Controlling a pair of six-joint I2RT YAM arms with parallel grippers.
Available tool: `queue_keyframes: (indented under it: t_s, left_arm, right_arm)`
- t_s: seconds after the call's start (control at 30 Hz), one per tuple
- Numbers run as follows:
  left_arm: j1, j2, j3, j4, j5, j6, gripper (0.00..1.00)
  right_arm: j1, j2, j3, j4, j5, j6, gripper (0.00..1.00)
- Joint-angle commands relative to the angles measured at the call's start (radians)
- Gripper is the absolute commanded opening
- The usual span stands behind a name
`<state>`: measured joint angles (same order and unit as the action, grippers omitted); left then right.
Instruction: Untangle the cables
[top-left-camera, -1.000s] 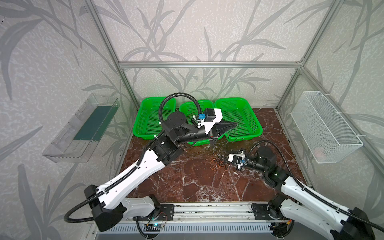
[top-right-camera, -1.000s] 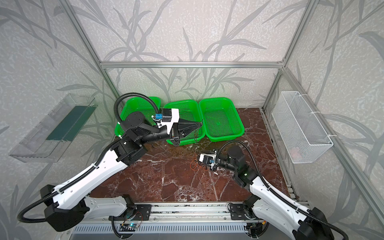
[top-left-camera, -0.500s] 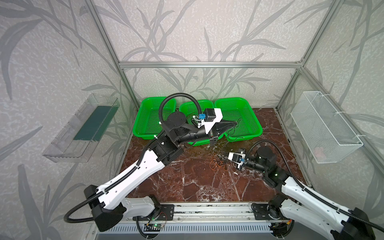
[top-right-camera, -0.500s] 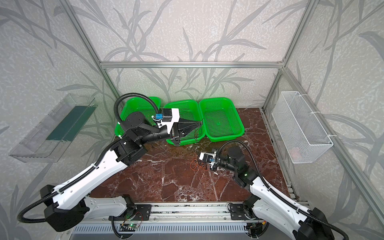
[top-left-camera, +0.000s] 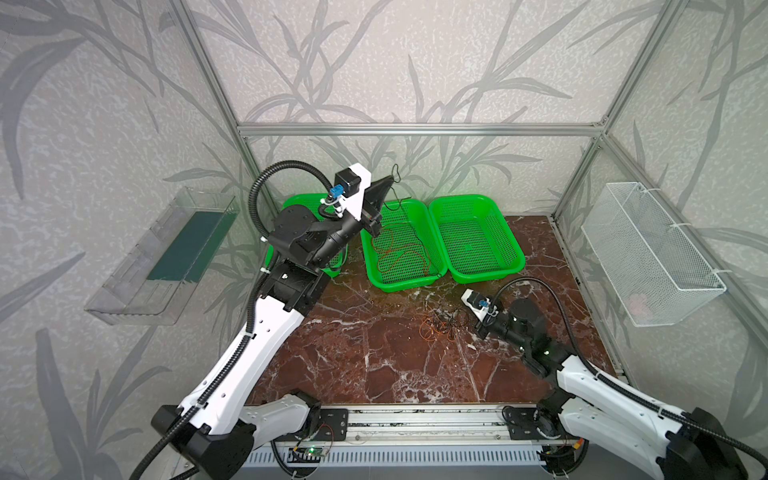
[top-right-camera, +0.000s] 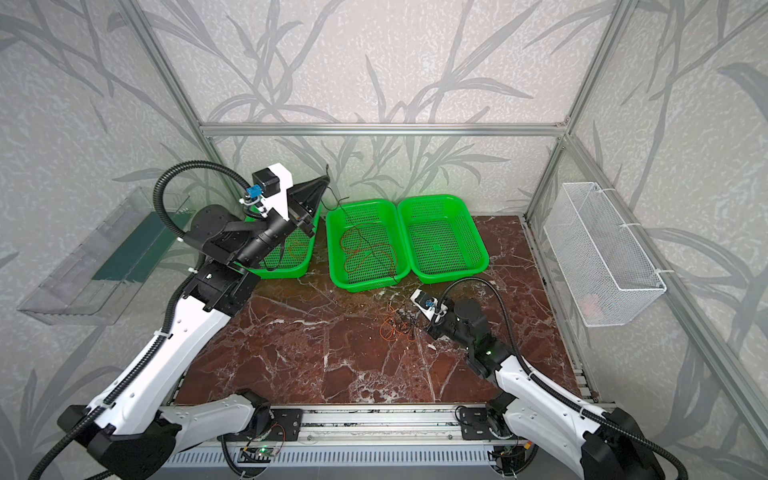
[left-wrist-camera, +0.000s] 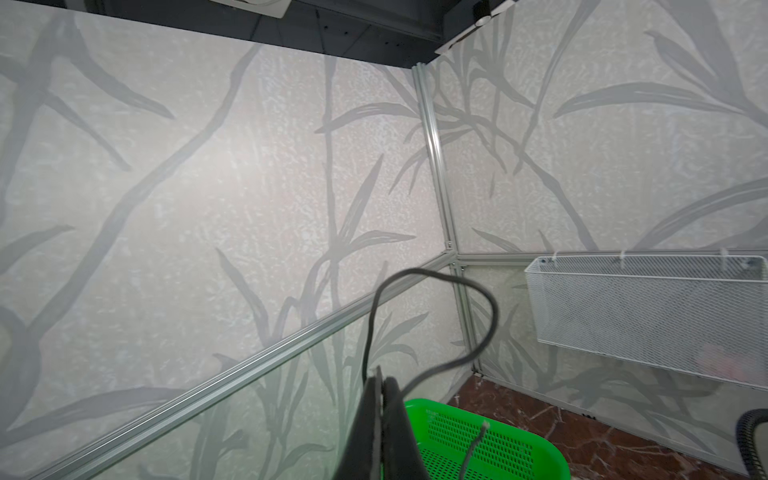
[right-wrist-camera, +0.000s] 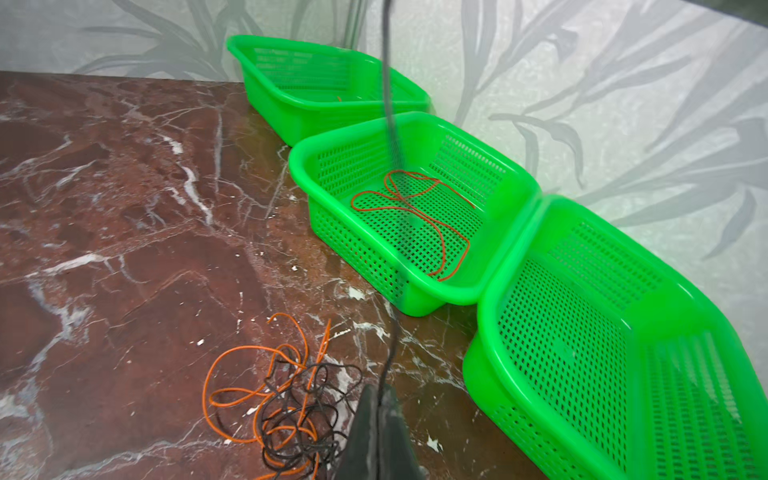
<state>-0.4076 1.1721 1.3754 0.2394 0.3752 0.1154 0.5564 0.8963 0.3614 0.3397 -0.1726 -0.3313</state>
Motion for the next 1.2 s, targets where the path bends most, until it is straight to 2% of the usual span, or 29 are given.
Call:
queue_keyframes:
  t_s: [0.0, 0.1, 0.27, 0.47, 0.63, 0.77, 0.9, 1.17]
  left_arm:
    - [0.096, -0.011, 0.004, 0.088, -0.029, -0.058, 0.00]
    - [0.201, 0.008, -0.007, 0.117, -0.025, -0.119, 0.00]
    - [0.296, 0.037, -0.045, 0.169, -0.005, -0.183, 0.00]
    - [0.352, 0.069, -0.070, 0.196, -0.006, -0.193, 0.00]
    - [0.371, 0.145, -0.063, 0.208, 0.002, -0.246, 0.00]
    - [0.358, 0.261, -0.022, 0.251, 0.060, -0.348, 0.00]
    - [0.277, 0.411, 0.058, 0.265, 0.063, -0.356, 0.00]
    - [0.114, 0.783, 0.397, 0.224, 0.063, -0.354, 0.00]
  right_arm:
    - [-0.052, -0.032, -0.011, -0.001, 0.054, 0.083, 0.00]
    - [-0.111, -0.056, -0.019, -0.027, 0.052, 0.116, 0.00]
    - [-0.187, -0.079, -0.027, -0.046, 0.034, 0.148, 0.00]
    - [-0.256, -0.064, -0.012, -0.070, 0.033, 0.166, 0.00]
    - [-0.311, -0.001, 0.054, -0.125, 0.078, 0.234, 0.00]
    - [-0.322, 0.080, 0.148, -0.180, 0.097, 0.260, 0.00]
    - [-0.323, 0.174, 0.252, -0.199, 0.110, 0.269, 0.00]
    - [-0.340, 0.428, 0.503, -0.301, 0.185, 0.244, 0.00]
